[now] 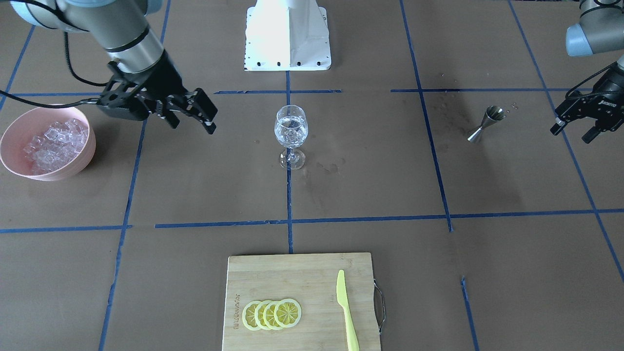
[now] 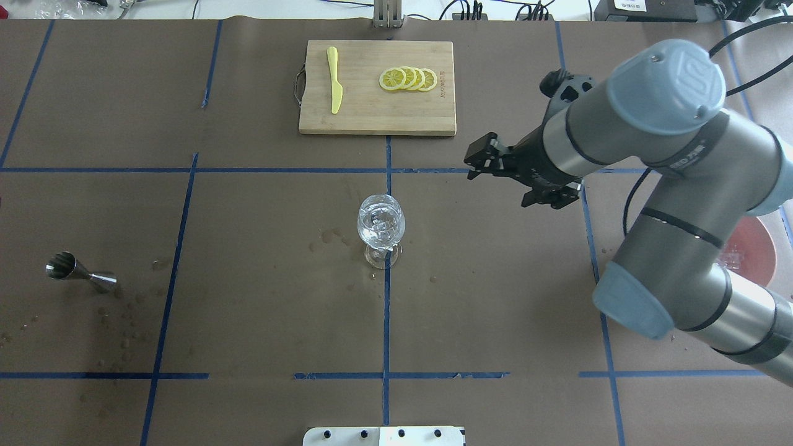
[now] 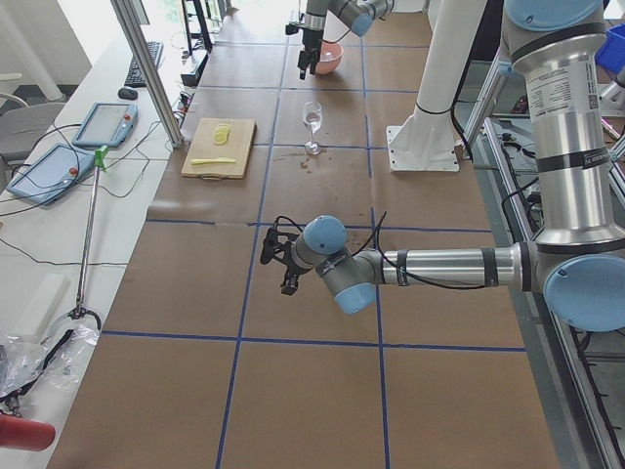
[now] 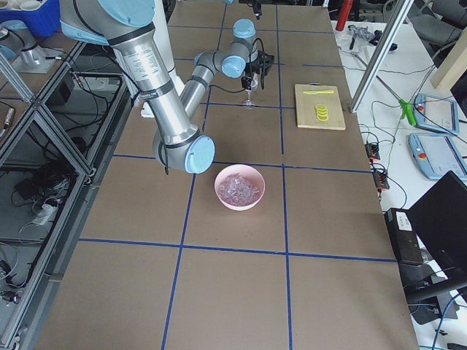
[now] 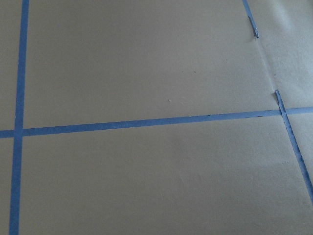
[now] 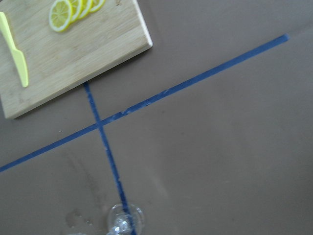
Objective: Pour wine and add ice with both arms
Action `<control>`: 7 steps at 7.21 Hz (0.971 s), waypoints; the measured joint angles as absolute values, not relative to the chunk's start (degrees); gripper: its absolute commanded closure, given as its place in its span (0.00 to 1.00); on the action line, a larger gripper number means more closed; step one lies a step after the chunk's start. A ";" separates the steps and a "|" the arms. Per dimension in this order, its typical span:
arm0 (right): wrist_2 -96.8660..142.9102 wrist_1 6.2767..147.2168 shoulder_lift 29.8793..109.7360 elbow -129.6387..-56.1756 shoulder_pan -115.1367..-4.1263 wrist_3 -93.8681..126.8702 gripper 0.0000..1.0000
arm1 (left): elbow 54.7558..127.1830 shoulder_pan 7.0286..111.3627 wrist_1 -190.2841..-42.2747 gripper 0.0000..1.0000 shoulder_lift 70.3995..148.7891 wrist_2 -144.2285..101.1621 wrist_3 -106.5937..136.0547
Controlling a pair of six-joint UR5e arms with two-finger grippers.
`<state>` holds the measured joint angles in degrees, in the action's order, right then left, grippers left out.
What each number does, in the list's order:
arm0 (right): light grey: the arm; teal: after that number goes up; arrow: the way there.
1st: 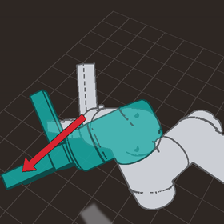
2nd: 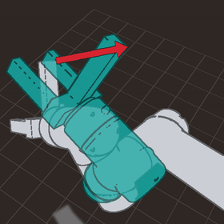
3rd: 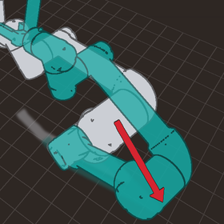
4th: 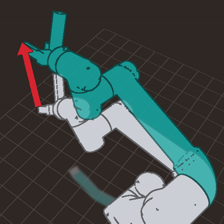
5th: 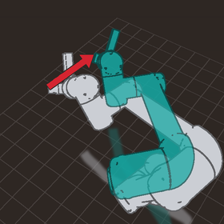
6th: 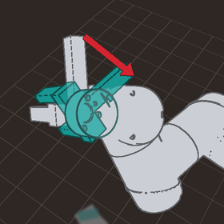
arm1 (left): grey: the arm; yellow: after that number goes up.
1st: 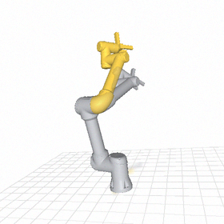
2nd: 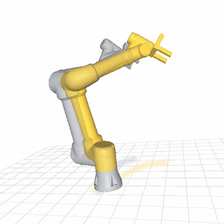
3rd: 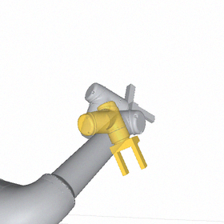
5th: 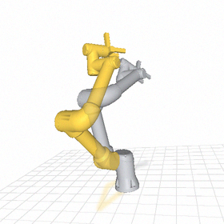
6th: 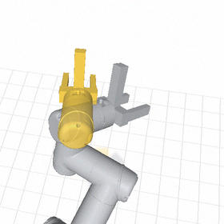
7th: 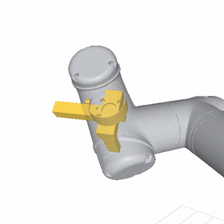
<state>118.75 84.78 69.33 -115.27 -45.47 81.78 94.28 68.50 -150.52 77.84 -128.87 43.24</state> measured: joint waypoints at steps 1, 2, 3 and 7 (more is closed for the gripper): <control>121.01 84.85 73.86 -115.29 -50.24 73.07 0.00 | 94.06 68.37 -150.21 0.00 77.91 -129.15 41.54; 123.91 85.01 77.50 -114.45 -55.79 63.67 0.00 | 93.42 68.56 -148.62 0.00 78.13 -129.82 36.90; 127.16 85.13 79.81 -112.55 -61.23 54.85 0.00 | 92.83 69.79 -145.24 0.00 78.38 -130.23 30.82; 131.78 85.67 81.79 -97.73 -78.05 20.63 0.00 | 92.69 81.90 -119.51 0.00 87.04 -129.72 6.01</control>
<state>131.78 85.67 81.79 -97.73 -78.05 20.63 92.69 81.90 -119.51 87.04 -129.72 6.01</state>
